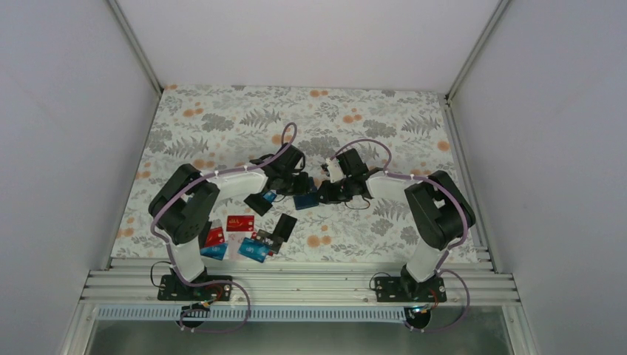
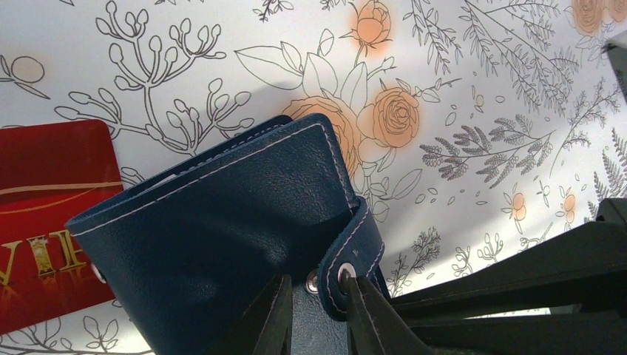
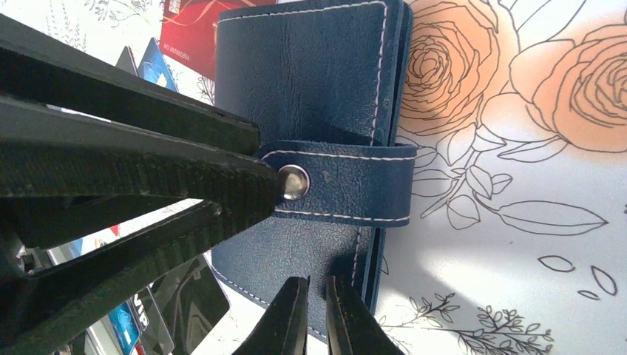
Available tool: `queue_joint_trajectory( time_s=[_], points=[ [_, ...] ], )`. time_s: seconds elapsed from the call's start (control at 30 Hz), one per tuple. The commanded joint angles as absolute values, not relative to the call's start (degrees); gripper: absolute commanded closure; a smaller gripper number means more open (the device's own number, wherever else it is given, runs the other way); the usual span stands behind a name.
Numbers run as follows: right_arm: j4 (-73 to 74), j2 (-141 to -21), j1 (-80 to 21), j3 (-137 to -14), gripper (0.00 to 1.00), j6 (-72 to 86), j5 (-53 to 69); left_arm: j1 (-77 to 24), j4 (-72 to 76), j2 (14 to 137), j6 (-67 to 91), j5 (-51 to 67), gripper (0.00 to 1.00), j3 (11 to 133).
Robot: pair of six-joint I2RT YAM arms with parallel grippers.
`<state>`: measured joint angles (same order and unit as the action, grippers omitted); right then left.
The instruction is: Put the credit cards into the card holder
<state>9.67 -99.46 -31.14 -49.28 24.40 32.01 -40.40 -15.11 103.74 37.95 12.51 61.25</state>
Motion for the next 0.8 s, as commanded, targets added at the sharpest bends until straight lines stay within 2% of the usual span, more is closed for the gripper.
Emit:
queue_joint_trajectory(
  time_s=[0.0,0.47,0.77],
  points=[
    [8.44,-100.78,-31.68,-49.07,0.9,24.18,32.75,-40.78,-14.37,104.63,38.26,13.17,0.79,63.05],
    [8.79,-100.93,-31.66,-49.17,0.9,23.86,32.59,-40.79,-14.76,105.86,38.79,13.8,0.97,63.71],
    [9.06,-101.2,-31.65,-49.57,0.91,23.82,32.54,-40.76,-16.01,105.29,39.8,13.43,0.98,62.93]
  ],
)
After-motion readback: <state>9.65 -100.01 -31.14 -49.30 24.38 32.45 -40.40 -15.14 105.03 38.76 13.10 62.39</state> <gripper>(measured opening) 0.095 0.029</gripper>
